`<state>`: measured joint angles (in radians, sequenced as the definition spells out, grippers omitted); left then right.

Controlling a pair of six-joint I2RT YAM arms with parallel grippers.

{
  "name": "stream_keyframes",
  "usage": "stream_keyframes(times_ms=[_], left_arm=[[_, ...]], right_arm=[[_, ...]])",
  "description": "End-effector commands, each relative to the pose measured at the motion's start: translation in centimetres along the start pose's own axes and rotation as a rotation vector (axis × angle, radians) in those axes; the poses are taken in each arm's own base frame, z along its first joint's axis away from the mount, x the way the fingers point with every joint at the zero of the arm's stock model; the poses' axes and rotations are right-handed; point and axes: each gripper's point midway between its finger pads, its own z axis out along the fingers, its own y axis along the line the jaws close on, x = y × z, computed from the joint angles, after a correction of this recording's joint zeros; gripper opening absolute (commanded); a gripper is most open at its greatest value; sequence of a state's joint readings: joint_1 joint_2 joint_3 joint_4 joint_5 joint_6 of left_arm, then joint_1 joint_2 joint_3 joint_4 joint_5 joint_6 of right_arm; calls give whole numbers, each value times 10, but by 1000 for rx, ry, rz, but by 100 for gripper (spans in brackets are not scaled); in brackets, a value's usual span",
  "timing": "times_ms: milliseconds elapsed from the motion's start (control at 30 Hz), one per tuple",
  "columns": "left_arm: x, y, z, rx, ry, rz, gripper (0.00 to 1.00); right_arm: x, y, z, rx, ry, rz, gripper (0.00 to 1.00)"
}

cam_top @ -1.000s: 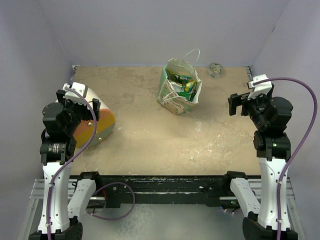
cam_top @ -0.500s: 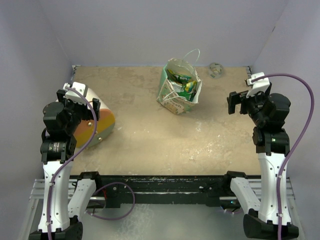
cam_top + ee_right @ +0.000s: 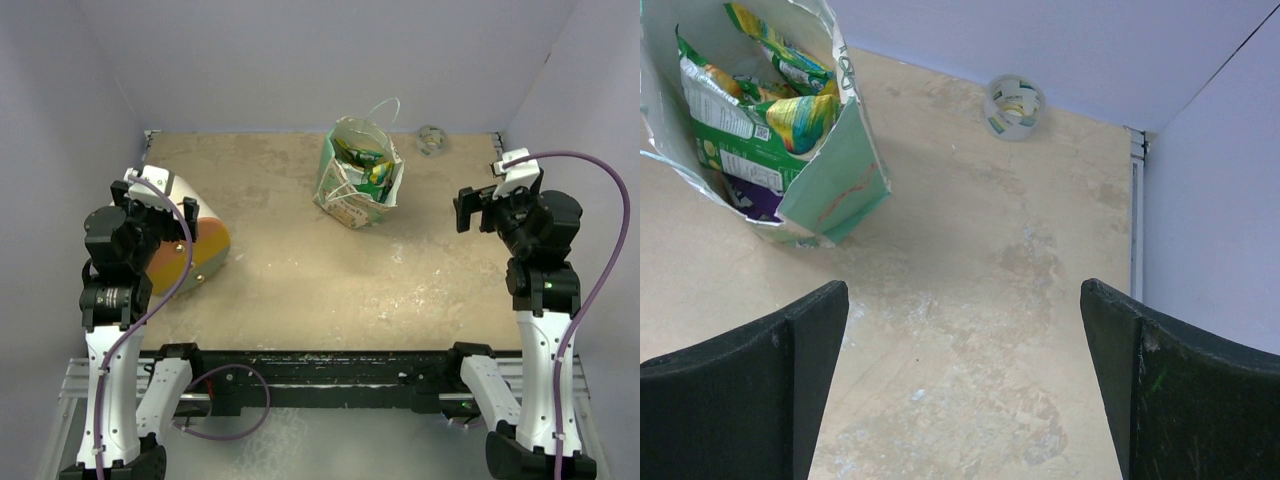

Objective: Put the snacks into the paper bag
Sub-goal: Reset both arms

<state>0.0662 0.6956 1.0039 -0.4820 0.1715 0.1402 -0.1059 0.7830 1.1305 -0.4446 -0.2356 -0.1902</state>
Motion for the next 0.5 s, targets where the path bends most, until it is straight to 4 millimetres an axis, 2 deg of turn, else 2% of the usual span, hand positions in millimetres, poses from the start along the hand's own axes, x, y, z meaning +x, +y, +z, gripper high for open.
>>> stream_keyframes(times_ms=[0,467], left_arm=[[-26,6,-8,-25,-70,-5,99],[-25,5,-9,-17,-72,5,99]], right_arm=[[-13,2,-6,-11,-43,1,100],[-14,2,-8,-12,-43,-4,99]])
